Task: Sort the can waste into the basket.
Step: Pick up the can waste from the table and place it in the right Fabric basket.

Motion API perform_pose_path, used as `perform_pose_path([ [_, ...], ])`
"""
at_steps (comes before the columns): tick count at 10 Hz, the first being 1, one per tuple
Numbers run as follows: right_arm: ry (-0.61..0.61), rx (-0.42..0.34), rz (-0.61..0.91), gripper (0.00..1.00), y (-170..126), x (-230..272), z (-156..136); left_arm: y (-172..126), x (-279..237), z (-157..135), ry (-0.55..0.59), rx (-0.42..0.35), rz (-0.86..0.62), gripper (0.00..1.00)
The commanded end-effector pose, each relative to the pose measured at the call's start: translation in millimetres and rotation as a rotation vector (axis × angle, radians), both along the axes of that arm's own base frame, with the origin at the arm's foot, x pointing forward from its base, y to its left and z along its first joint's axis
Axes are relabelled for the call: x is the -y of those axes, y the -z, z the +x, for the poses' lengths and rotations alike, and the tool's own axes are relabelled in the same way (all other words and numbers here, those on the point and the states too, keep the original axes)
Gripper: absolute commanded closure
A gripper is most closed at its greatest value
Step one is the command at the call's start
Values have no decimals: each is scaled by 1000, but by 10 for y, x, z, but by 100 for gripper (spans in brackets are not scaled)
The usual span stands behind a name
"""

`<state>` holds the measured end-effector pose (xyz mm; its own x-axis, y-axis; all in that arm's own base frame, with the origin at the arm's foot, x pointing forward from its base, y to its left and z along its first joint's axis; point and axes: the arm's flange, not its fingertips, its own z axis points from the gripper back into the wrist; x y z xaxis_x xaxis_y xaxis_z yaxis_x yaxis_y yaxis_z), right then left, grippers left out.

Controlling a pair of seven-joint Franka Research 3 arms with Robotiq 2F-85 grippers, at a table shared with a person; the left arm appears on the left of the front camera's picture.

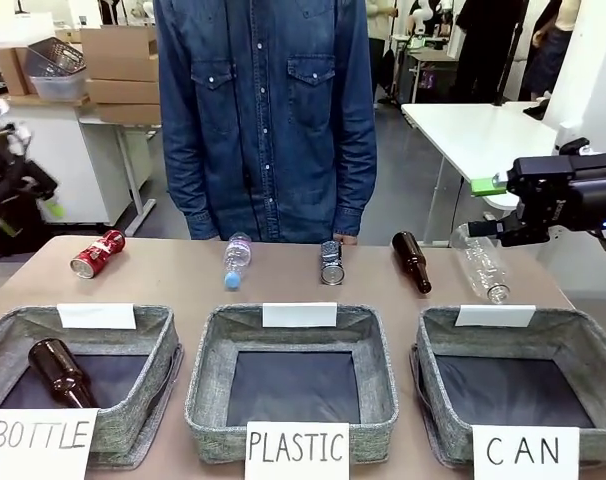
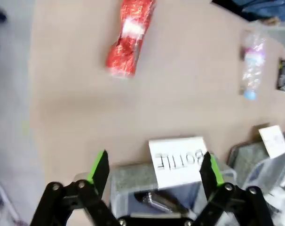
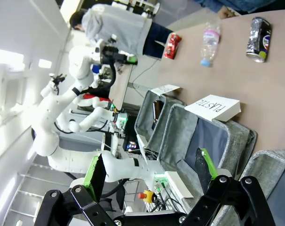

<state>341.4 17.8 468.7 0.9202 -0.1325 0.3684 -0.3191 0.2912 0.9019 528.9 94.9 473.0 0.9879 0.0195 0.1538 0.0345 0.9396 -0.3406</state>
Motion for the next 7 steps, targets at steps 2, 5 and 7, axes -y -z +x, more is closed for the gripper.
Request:
perform_pose_path([
  [2, 3, 14, 22, 0, -20, -27, 38, 111, -168, -217, -86, -137, -62, 0],
  [5, 3, 14, 22, 0, -20, -27, 38, 196, -65, 277, 102, 85, 26, 0],
  [7, 3, 14, 22, 0, -20, -27, 38, 443, -229, 667, 145, 183, 159, 0],
])
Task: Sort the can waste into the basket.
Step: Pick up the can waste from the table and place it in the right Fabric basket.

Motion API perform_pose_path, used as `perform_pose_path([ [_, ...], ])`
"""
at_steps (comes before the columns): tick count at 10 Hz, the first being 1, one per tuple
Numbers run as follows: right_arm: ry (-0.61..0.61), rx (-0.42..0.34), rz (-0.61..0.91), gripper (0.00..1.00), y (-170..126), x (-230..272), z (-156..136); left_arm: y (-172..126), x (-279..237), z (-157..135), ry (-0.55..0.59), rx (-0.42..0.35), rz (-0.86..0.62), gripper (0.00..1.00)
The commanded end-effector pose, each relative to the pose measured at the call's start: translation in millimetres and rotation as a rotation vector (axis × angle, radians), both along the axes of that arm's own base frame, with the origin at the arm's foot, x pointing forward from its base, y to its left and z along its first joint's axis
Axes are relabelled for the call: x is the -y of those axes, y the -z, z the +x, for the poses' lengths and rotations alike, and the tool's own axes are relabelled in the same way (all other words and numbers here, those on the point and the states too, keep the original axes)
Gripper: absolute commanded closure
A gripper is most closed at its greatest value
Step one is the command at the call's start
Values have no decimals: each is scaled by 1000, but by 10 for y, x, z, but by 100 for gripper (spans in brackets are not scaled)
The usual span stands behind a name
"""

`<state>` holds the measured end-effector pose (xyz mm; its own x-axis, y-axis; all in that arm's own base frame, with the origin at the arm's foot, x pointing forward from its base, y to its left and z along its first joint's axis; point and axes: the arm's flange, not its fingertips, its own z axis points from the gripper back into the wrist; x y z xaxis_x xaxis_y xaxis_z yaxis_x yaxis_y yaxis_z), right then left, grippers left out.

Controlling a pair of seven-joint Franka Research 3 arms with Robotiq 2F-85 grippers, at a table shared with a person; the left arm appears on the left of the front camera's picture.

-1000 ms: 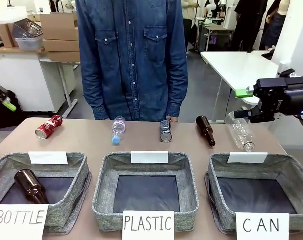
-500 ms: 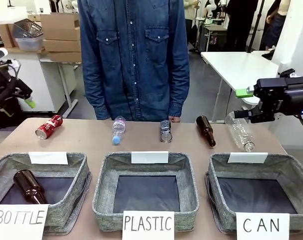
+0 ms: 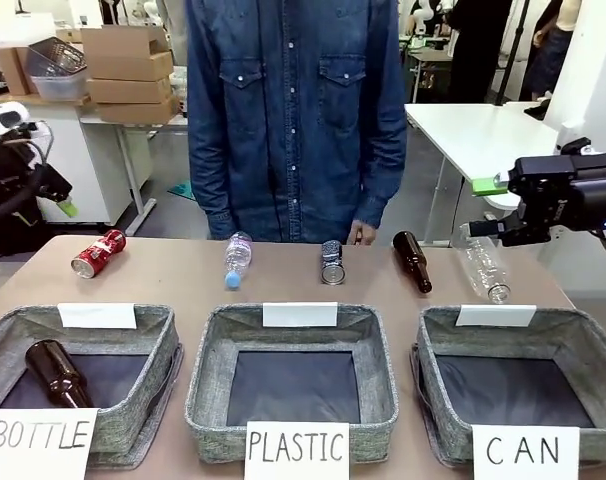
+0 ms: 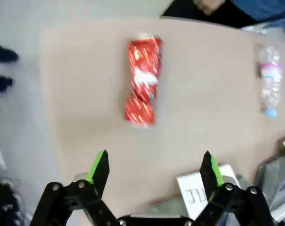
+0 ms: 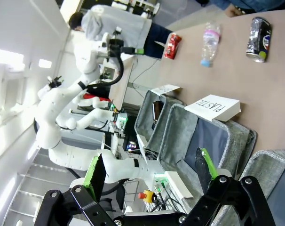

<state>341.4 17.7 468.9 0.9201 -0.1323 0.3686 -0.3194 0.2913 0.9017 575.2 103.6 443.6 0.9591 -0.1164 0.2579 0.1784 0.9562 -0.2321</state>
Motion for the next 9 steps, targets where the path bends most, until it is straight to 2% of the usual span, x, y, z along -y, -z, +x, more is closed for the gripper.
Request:
perform_pose_path([
  [1, 3, 14, 22, 0, -19, -28, 37, 260, -175, 329, 95, 38, 34, 0],
  [4, 3, 14, 22, 0, -19, -28, 37, 609, -196, 601, 205, -13, 75, 0],
  [7, 3, 14, 22, 0, -19, -28, 37, 892, -118, 764, 296, -94, -14, 0],
  [9, 3, 14, 22, 0, -19, -28, 37, 1054, 4, 834, 354, -90, 3, 0],
])
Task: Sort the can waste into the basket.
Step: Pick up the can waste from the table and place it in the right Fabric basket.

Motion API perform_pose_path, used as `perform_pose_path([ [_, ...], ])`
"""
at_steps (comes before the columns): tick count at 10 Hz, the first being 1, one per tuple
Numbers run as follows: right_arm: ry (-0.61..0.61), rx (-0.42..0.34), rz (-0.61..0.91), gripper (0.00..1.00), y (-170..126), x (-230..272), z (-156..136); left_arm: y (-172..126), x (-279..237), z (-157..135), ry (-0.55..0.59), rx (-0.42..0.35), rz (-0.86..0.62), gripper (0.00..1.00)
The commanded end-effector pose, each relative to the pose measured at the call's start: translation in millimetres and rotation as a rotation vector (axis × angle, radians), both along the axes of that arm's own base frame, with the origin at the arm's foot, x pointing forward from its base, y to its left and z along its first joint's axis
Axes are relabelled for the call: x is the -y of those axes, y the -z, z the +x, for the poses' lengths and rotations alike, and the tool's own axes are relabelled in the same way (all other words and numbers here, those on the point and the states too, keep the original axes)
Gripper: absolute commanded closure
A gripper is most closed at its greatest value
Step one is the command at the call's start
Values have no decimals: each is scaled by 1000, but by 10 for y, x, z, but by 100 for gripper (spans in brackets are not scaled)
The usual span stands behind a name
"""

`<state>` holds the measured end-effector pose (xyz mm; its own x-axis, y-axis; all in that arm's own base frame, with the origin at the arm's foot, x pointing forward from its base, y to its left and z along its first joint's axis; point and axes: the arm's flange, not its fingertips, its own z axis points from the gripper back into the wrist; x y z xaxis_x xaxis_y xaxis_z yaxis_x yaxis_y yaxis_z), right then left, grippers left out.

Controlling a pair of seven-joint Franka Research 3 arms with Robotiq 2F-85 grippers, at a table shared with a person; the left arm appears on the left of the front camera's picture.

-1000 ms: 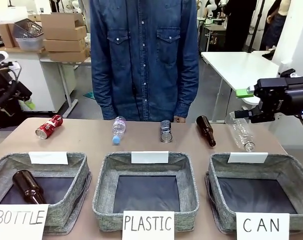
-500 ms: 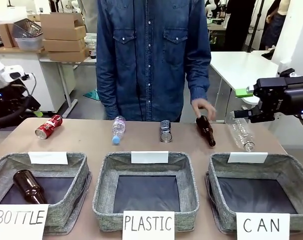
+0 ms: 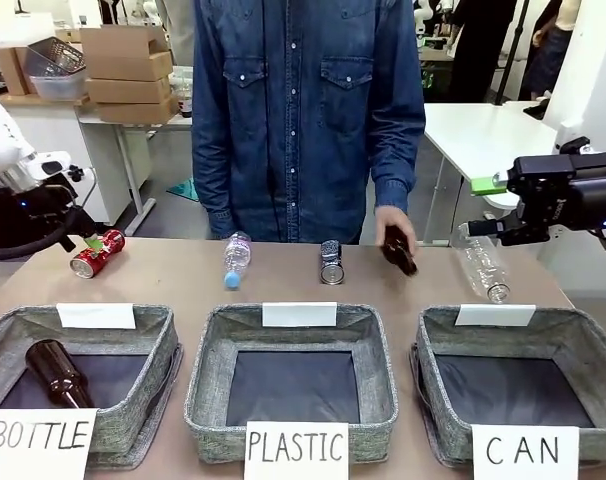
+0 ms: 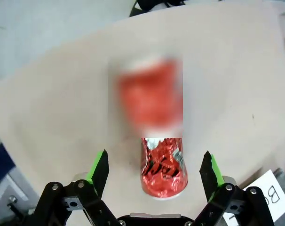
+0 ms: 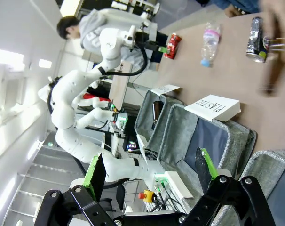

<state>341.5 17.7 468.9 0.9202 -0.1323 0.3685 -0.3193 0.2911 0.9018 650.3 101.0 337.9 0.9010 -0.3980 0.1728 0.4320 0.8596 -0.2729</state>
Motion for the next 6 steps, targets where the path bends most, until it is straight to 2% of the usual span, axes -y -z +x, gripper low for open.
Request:
perform_pose_path([
  [1, 3, 14, 22, 0, -18, -28, 37, 52, 30, 110, 66, -2, 15, 0],
  [3, 3, 14, 22, 0, -18, -28, 37, 148, 136, 148, 80, -16, 29, 0],
  [6, 3, 14, 22, 0, -18, -28, 37, 216, 243, 152, 90, 9, 82, 0],
])
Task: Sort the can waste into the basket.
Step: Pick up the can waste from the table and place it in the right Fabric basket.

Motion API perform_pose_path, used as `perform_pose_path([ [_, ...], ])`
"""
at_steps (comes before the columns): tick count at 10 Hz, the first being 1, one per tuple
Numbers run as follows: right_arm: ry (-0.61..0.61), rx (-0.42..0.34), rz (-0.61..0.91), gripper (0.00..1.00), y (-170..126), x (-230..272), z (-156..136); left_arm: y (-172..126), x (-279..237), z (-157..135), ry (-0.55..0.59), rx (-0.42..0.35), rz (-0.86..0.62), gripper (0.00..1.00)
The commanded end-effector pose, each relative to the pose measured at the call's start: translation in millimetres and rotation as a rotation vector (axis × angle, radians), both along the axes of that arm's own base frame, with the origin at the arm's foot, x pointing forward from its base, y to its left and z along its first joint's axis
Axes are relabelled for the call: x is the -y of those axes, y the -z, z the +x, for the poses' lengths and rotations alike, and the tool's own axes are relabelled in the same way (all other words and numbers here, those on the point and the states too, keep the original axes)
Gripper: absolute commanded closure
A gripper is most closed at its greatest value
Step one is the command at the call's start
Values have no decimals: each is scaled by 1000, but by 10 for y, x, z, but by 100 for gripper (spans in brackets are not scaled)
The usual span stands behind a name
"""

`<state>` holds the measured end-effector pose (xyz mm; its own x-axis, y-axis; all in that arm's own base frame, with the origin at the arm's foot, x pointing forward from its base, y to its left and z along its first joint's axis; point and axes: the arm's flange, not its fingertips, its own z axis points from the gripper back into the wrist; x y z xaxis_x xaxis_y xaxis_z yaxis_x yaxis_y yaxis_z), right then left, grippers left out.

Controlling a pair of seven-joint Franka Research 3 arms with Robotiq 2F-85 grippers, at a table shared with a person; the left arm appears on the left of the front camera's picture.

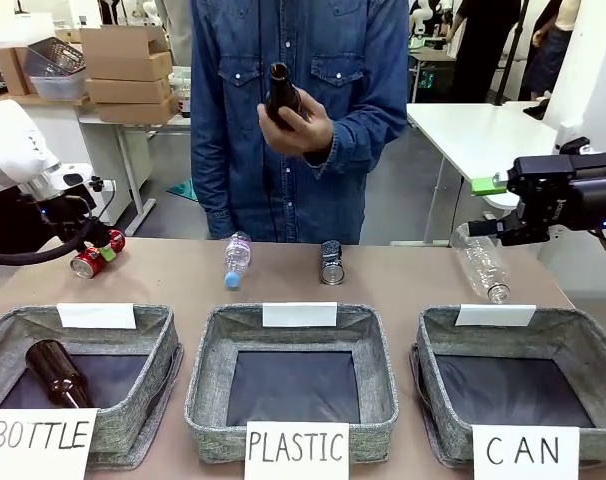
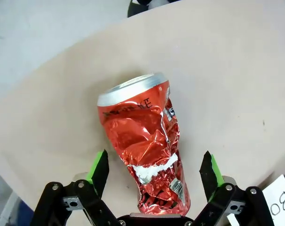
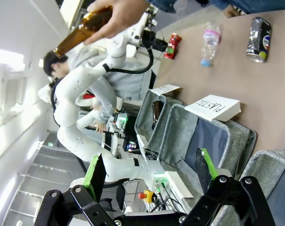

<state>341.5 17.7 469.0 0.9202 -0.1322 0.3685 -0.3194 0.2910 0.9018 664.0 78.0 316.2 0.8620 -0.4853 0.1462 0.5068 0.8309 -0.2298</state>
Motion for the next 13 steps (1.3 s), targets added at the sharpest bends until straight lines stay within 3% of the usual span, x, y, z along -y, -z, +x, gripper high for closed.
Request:
perform_pose_path([
  [1, 3, 14, 22, 0, -18, -28, 37, 9, 30, 23, -15, 6, 38, 56],
  [2, 3, 14, 22, 0, -18, -28, 37, 14, 34, 23, -18, 6, 42, 57],
  [3, 3, 14, 22, 0, -18, -28, 37, 16, 28, 20, -22, 7, 46, 100],
  [5, 3, 14, 22, 0, -18, -28, 37, -34, 5, -5, -34, 17, 50, 100],
  [6, 3, 14, 22, 0, -18, -28, 37, -72, -16, -22, -41, 23, 49, 85],
  [8, 3, 14, 22, 0, -18, -28, 37, -191, -69, -80, -59, 47, 39, 100],
  [10, 3, 14, 22, 0, -18, -28, 37, -410, -128, -180, -97, 51, -20, 100],
  [12, 3, 14, 22, 0, -18, -28, 37, -919, -148, -604, -137, 31, -129, 100],
  [13, 3, 14, 22, 0, -18, -28, 37, -1291, -110, -1012, -84, 9, -246, 100],
])
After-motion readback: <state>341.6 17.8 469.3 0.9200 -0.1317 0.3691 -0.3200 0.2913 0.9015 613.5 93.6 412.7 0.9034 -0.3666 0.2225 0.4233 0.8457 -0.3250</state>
